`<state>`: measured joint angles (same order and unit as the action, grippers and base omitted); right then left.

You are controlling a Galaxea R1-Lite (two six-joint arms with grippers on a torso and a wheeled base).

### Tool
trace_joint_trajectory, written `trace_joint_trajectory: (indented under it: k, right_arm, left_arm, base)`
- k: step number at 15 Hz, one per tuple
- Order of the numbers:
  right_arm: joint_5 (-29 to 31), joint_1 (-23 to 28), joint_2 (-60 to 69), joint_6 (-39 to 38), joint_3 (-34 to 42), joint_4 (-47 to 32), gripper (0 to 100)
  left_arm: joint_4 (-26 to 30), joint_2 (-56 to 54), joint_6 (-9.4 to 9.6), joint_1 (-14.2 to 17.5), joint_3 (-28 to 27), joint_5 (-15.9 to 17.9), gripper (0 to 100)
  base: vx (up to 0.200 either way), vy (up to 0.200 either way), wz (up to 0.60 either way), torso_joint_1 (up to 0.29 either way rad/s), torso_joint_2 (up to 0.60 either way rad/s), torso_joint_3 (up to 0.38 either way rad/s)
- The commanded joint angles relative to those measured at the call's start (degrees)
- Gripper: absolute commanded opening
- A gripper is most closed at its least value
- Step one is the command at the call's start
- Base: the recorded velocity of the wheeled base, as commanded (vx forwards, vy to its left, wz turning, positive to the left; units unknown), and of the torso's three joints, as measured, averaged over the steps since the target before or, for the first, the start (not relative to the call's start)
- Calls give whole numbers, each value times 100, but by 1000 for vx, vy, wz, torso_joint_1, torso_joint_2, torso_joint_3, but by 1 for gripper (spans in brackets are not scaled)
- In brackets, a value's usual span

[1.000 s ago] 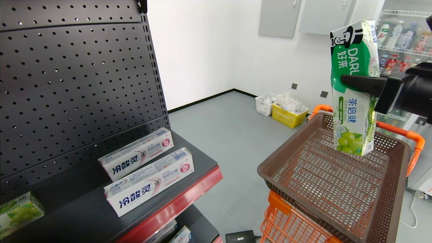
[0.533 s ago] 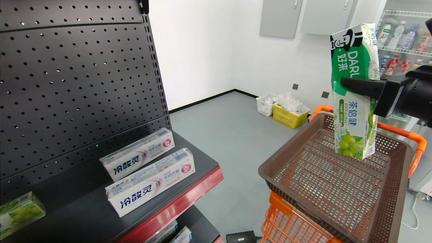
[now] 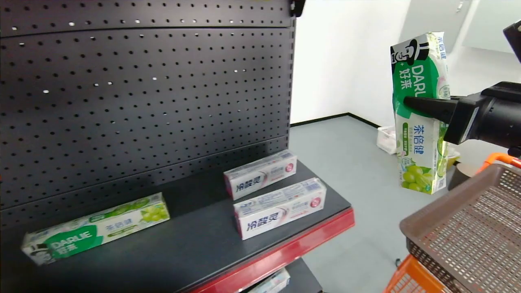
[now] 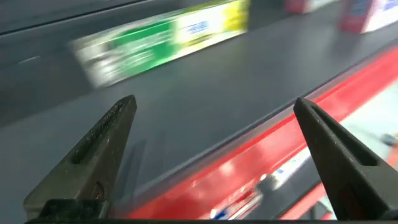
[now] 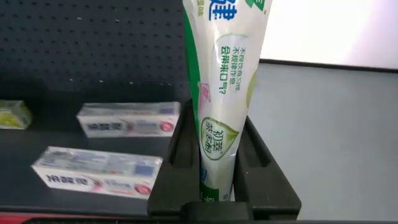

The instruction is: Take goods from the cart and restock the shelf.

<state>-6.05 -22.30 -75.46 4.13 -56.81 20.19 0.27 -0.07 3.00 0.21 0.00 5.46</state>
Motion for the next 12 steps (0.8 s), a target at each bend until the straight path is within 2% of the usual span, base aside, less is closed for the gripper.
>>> trace_joint_trajectory:
  k: [1, 11, 12]
  right_arm:
    - [-2, -3, -21, 9, 3, 3, 0]
    - [-2, -3, -74, -18, 91, 73, 0]
    - [-2, -3, -136, -18, 100, 179, 0]
  left_arm:
    - [0, 7, -1, 6, 0, -1, 100]
    - [0, 7, -1, -3, 0, -1, 100]
    - [0, 7, -1, 6, 0, -1, 100]
  base:
    - [0, 0, 600, -2, 7, -2]
    - [0, 0, 600, 2, 1, 3]
    - [0, 0, 0, 0, 0, 0]
